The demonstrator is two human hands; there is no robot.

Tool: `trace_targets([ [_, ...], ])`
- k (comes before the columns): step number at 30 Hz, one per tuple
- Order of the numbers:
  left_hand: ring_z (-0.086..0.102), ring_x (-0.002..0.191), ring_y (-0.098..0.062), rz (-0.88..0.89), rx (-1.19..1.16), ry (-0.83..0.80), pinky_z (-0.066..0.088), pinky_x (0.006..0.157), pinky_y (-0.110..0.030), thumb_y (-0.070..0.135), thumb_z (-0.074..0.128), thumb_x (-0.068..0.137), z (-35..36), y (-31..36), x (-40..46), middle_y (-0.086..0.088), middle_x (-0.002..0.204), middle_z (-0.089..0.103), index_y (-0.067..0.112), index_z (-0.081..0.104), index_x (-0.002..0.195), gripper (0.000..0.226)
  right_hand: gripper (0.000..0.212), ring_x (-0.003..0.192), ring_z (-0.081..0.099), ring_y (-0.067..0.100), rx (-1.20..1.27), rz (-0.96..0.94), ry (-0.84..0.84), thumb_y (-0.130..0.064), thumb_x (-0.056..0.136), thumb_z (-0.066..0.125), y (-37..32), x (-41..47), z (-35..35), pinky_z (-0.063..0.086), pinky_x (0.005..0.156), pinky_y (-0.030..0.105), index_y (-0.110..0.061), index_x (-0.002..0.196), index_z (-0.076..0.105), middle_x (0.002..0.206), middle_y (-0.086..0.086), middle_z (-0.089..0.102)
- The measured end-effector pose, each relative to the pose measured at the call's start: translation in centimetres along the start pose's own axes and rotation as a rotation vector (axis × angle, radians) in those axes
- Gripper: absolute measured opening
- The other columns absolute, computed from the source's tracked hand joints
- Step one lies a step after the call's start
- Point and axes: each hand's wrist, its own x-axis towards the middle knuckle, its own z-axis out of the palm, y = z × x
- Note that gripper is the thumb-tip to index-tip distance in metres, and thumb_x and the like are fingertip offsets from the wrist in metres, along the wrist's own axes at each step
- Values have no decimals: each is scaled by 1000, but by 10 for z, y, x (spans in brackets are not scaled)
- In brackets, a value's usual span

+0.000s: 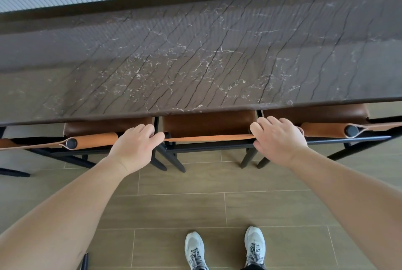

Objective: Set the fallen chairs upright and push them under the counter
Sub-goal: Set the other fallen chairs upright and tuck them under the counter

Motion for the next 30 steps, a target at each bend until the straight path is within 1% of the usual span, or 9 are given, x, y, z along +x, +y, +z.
trace_targets([
  [4, 24, 59, -21, -18, 38, 0, 16, 52, -28, -21, 65, 44, 1, 3, 0, -5, 70, 35, 10, 49, 82, 52, 19, 66, 51, 26, -23, 20, -17, -24, 79, 67, 0, 1, 3, 33, 53, 35, -17, 84, 50, 77, 2, 51],
  [7, 31, 58, -22, -140, 101, -76, 31, 48, -33, -13, 68, 56, -2, 13, 4, -3, 72, 32, 13, 50, 87, 45, 18, 69, 50, 24, -25, 36, -23, -27, 82, 62, -1, 2, 3, 30, 56, 35, -20, 87, 46, 79, 0, 48],
  [11, 40, 72, -23, -315, 230, -171, 44, 62, -37, 2, 61, 78, -12, 36, -5, -6, 83, 39, 16, 50, 109, 36, 18, 81, 51, 23, -20, 54, -81, -26, 88, 55, -2, 3, -1, 31, 62, 35, -22, 97, 40, 87, -2, 46],
  [14, 46, 92, -26, -368, 222, -274, 46, 79, -40, 9, 56, 84, -26, 55, -11, -9, 102, 46, 20, 43, 128, 48, 24, 90, 51, 24, -36, 41, -137, -26, 89, 54, -6, -3, -11, 32, 66, 35, -21, 105, 37, 99, 1, 50],
  [17, 44, 119, -28, -472, -48, -280, 41, 97, -44, 22, 58, 91, -40, 83, -14, -7, 129, 45, 27, 36, 143, 56, 32, 96, 50, 27, 10, 36, -151, -31, 86, 55, -21, -16, -24, 33, 71, 37, -20, 111, 39, 106, 3, 48],
  [19, 44, 126, -24, -575, -344, -165, 40, 103, -44, 27, 57, 95, -52, 104, -19, -1, 135, 46, 29, 39, 142, 50, 35, 101, 50, 28, 154, 85, -126, -31, 84, 55, -33, -26, -36, 40, 80, 39, -20, 114, 42, 108, 3, 47],
  [22, 49, 120, -9, -754, -773, -9, 42, 95, -31, 31, 54, 97, -76, 135, -28, 11, 130, 51, 34, 49, 130, 34, 39, 107, 47, 27, 510, 176, -70, -29, 87, 53, -48, -39, -58, 43, 87, 41, -21, 125, 45, 117, 2, 46],
  [26, 55, 100, 7, -926, -1152, 173, 40, 76, -15, 39, 54, 93, -117, 164, -41, 21, 113, 59, 43, 55, 115, 22, 34, 97, 51, 10, 992, 207, -74, -34, 91, 55, -70, -53, -85, 37, 62, 16, -31, 124, 46, 117, -12, 43],
  [30, 65, 99, -3, -1062, -1464, 446, 50, 89, -28, 31, 57, 95, -149, 179, -58, 11, 110, 66, 34, 62, 112, 17, 26, 99, 53, -1, 1250, 226, -58, -35, 91, 57, -87, -58, -109, 39, 68, 14, -40, 114, 48, 108, -22, 52],
])
